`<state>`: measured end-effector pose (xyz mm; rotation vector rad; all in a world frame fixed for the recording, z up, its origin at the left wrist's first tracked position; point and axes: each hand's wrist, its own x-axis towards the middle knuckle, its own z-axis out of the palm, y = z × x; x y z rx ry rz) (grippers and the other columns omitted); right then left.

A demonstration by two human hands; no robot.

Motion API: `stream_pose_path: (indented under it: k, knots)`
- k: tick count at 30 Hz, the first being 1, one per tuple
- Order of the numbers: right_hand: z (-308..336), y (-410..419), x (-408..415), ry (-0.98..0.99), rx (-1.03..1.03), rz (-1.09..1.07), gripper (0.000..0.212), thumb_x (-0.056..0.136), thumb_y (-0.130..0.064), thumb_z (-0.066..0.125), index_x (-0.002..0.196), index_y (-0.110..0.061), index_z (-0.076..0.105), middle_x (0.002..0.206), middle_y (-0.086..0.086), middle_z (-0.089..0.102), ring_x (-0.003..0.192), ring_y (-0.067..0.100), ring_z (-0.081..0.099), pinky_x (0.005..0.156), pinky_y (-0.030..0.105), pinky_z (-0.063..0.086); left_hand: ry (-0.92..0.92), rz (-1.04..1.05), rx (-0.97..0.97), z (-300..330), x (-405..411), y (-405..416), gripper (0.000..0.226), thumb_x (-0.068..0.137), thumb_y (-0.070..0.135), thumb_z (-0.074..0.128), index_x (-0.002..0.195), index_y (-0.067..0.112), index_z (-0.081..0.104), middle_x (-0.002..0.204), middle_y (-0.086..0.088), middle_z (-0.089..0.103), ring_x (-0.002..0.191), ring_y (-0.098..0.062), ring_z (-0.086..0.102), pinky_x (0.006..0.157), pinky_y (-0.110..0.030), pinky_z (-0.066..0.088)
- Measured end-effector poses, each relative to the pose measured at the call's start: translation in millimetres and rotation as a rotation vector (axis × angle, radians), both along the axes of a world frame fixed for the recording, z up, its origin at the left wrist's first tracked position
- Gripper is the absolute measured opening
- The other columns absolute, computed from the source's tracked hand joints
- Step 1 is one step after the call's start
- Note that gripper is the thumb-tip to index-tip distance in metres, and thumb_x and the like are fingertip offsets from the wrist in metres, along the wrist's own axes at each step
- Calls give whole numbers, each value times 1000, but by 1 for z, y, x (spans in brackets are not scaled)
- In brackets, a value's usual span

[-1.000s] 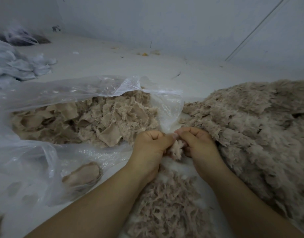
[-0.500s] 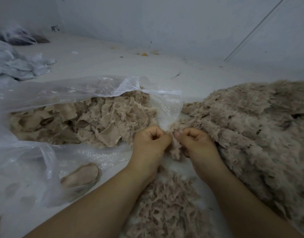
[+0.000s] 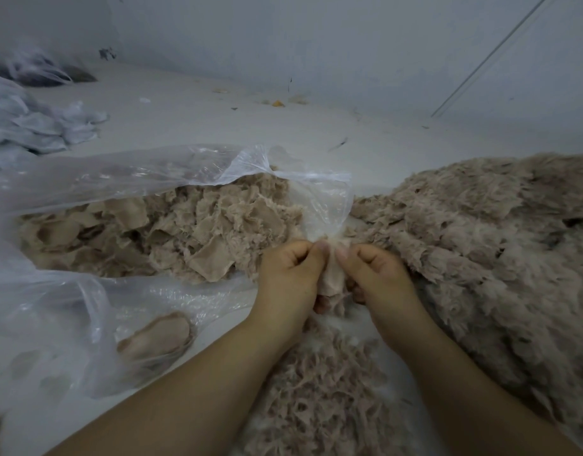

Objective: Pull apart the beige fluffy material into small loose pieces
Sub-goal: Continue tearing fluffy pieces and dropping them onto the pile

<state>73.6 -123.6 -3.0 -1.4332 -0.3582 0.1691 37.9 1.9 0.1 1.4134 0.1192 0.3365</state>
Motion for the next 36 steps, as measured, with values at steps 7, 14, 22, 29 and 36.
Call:
stream_pose_path:
  k: [7, 14, 22, 29, 36]
  knots:
    - [2, 0, 4, 87, -33, -73, 45, 96, -9, 53, 53, -20, 59, 49, -4, 46, 41, 3, 38, 42, 14, 33, 48, 3, -85, 2, 2, 2, 40, 100, 23, 53, 65, 7, 63, 50, -8, 50, 39, -15, 42, 38, -23, 35]
    - [4, 2, -3, 30, 7, 50, 21, 88, -20, 64, 82, -3, 75, 78, 18, 73, 69, 25, 69, 65, 33, 57, 43, -48, -29, 1, 3, 1, 50, 99, 34, 53, 76, -10, 56, 52, -12, 48, 40, -15, 41, 39, -21, 34]
    - [1, -1, 4, 184, 122, -111, 38, 71, -44, 71, 56, -15, 52, 52, 1, 46, 46, 10, 46, 46, 19, 42, 144, -261, 155, 4, 1, 5, 37, 87, 26, 73, 76, -8, 64, 48, -6, 56, 36, -11, 44, 38, -17, 35]
    - [-6, -1, 11, 206, 70, -199, 39, 95, -21, 60, 76, 12, 54, 50, -1, 40, 44, 9, 35, 42, 18, 34, 210, -573, 295, 14, -1, 25, 14, 81, 7, 76, 69, 4, 69, 43, -6, 53, 34, -12, 41, 40, -17, 35]
    - [-5, -2, 7, 152, 107, -89, 29, 80, -29, 72, 67, -9, 55, 54, 3, 49, 49, 11, 47, 48, 20, 43, 175, -571, 348, 24, -9, 26, 36, 69, 30, 85, 72, 1, 65, 56, -10, 55, 44, -13, 44, 44, -23, 38]
